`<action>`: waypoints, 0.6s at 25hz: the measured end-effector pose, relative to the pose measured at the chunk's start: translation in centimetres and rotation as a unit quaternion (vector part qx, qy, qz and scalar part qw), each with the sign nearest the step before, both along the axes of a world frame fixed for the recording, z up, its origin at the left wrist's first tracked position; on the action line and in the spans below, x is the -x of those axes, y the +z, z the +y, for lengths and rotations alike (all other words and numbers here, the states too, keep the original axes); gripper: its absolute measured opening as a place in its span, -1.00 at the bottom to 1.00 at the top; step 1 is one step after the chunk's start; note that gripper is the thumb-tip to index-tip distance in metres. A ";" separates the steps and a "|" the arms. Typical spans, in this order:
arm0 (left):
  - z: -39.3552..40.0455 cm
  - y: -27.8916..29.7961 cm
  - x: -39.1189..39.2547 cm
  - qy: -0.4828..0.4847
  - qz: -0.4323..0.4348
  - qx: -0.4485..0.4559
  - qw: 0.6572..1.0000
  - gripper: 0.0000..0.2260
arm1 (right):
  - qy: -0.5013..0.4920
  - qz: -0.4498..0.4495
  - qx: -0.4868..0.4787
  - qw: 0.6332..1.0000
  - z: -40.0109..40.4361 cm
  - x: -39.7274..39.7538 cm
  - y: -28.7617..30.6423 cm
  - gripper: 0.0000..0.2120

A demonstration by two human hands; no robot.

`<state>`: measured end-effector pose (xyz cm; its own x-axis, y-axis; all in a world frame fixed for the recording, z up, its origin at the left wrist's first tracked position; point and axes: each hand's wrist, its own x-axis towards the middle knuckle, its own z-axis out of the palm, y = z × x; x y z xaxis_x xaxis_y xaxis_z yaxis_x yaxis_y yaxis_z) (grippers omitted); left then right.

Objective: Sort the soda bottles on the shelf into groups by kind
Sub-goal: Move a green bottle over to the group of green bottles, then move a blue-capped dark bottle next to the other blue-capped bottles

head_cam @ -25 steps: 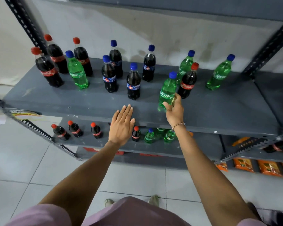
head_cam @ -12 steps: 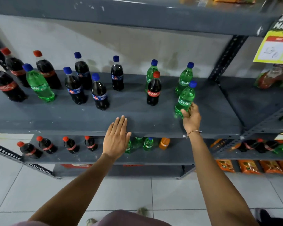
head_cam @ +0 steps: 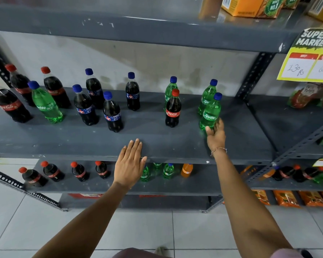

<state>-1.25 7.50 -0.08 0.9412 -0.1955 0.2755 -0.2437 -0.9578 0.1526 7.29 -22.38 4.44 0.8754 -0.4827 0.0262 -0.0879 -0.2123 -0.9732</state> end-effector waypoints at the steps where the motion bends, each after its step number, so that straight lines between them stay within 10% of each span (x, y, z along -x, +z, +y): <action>1: 0.3 0.0 0.0 0.001 -0.001 -0.001 1.000 -0.44 | -0.027 0.003 -0.013 1.000 0.6 0.6 0.0 -0.42; 5: 3.5 0.0 0.0 0.059 -0.009 0.015 0.998 -0.47 | -0.117 -0.025 0.055 0.991 6.2 4.5 0.4 -0.65; 15: 12.0 0.1 0.1 0.106 0.011 0.017 0.994 -0.41 | 0.210 0.061 0.060 0.974 22.1 1.3 0.6 -0.77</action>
<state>-1.35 19.49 0.03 0.9664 0.0167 0.2565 -0.0332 -0.9814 0.1890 5.98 -0.30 5.03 0.9951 -0.0808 -0.0562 -0.0820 -0.3652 -0.9273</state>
